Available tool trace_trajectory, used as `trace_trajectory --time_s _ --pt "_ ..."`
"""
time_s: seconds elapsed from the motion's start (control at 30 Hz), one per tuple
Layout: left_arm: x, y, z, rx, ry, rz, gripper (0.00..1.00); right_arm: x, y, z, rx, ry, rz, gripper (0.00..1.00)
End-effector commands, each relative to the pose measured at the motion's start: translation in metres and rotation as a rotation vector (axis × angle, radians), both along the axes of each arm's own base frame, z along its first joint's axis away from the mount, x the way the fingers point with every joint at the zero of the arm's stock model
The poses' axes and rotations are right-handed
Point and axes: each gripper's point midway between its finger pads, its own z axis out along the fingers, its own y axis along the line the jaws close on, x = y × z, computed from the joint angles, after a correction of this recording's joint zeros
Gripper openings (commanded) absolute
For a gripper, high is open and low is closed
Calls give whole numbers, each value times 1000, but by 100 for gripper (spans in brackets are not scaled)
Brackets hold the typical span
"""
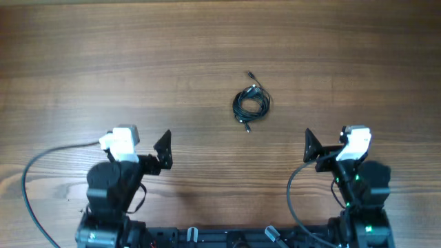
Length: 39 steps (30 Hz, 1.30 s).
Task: Untangle cables
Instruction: 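Reach the left gripper to the black cable coil and grasp it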
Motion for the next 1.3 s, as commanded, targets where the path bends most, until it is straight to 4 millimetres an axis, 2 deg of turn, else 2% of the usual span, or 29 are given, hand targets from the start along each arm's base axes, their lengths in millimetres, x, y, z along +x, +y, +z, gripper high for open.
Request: trace_trajectory --time_s 0.0,0.1,0.27,0.47,0.57,0.63,0.8,0.97,1.07,1.17,1.27 --pt "14 -3 22 0 92 -1 100 9 1 22 16 58 -2 100" --pt "22 -4 33 13 198 0 100 14 7 29 33 137 32 100" --pt "27 -5 48 32 361 1 100 18 7 40 40 288 26 100" --pt "25 -4 22 51 512 2 100 23 8 53 63 434 10 100" --pt "31 -5 12 54 547 1 100 25 8 51 62 468 9 100" --pt "38 -8 13 44 531 -9 100 22 8 47 60 492 8 100" --pt "56 -38 28 -76 457 -134 100 20 8 45 73 506 0 100" --pt "75 -43 30 -151 439 -94 100 22 8 47 99 500 -19 100" --pt "83 -54 21 -148 454 -117 98 22 7 46 99 501 -20 100" --pt "93 -67 5 -146 488 -131 91 22 7 46 98 501 -20 99" --pt "104 -87 -13 -165 519 -145 88 22 7 47 99 501 -19 100"
